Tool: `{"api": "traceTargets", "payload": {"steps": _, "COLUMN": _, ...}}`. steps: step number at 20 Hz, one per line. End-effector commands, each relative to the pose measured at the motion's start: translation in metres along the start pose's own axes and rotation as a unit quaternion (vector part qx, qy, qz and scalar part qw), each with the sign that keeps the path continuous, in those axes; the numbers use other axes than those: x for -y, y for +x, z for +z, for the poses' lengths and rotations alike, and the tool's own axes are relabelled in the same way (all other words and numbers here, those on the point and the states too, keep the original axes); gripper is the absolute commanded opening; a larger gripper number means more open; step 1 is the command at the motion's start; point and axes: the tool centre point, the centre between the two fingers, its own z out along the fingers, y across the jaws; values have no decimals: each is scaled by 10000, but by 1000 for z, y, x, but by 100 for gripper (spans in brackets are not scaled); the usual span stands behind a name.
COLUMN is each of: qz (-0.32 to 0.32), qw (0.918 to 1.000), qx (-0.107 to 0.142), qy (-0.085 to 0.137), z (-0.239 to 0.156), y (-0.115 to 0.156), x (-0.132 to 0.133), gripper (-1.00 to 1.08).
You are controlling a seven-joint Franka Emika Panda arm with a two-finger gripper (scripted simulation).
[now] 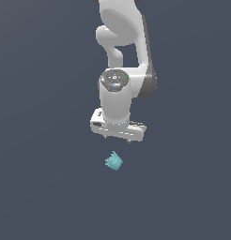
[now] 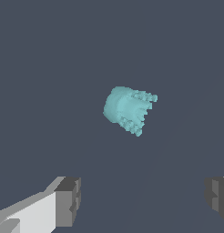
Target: Pick up the object and move it to a goal position.
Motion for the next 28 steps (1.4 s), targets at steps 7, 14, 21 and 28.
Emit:
{"api": "traceTargets", "payload": {"steps": 7, "qz": 1157, "qw": 9933, "qx": -23, "qy": -71, "z": 32, "y": 33, "x": -1, "gripper": 100}}
{"api": "traceTargets", "payload": {"steps": 14, "qz": 1811, "qw": 9834, "qx": -56, "qy": -130, "z": 51, "y": 51, "x": -2, "gripper": 100}}
{"api": "traceTargets", "payload": {"steps": 21, "qz": 2117, "qw": 9772, "qx": -77, "qy": -160, "z": 61, "y": 58, "x": -2, "gripper": 100}}
{"api": "traceTargets", "payload": {"steps": 28, "qz": 2125, "qw": 9770, "qx": -75, "qy": -163, "z": 66, "y": 58, "x": -2, "gripper": 100}}
